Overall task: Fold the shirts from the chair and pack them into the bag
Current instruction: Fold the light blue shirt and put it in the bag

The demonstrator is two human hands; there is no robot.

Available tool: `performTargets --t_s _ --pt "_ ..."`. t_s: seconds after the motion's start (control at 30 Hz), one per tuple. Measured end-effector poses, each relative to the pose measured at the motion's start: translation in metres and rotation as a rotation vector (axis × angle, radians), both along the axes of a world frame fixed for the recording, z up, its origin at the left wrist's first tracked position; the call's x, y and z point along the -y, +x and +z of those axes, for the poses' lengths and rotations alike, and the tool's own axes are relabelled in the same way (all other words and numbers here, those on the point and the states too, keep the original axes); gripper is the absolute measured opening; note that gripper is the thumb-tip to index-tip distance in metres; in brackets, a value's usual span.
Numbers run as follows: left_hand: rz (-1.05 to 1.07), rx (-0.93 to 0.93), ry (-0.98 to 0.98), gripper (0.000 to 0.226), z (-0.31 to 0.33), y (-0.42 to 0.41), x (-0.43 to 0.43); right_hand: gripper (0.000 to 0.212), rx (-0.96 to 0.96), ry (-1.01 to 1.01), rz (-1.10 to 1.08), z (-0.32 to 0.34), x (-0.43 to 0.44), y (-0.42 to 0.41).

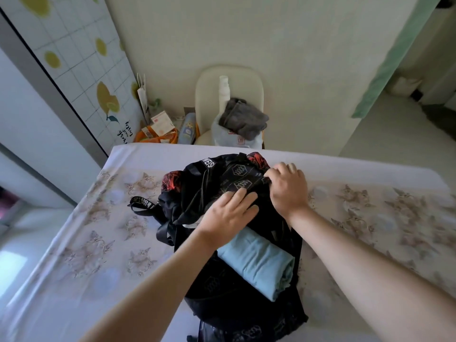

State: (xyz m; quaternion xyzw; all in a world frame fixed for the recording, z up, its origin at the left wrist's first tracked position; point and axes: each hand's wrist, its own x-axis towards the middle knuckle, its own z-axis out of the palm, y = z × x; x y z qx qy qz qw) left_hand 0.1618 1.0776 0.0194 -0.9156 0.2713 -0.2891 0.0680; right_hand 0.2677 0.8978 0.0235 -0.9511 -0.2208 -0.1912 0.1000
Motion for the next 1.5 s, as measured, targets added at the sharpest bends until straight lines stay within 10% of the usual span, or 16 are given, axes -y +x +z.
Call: performTargets --t_s 0.27,0.47,0.7,1.27,1.5 --pt "0.275 -0.418 0.037 0.056 0.023 0.046 -0.018 0.02 -0.049 0.151 0.227 -0.017 -0.008 -0.049" --pt "0.184 -0.549 -0.001 0.078 0.036 0.068 -0.034 0.058 -0.719 0.059 0.147 -0.063 -0.048 -0.07" --pt "0.104 -0.486 -0.1 0.078 0.027 0.073 -0.051 0.084 -1.069 0.315 -0.062 -0.074 -0.09 -0.041" --pt "0.1 -0.495 -0.248 0.059 0.015 0.074 -0.045 0.073 -0.994 -0.035 -0.034 -0.045 -0.035 -0.085" --pt "0.103 -0.472 -0.214 0.064 0.018 0.071 -0.048 0.052 -0.364 0.196 -0.317 -0.054 -0.019 -0.079"
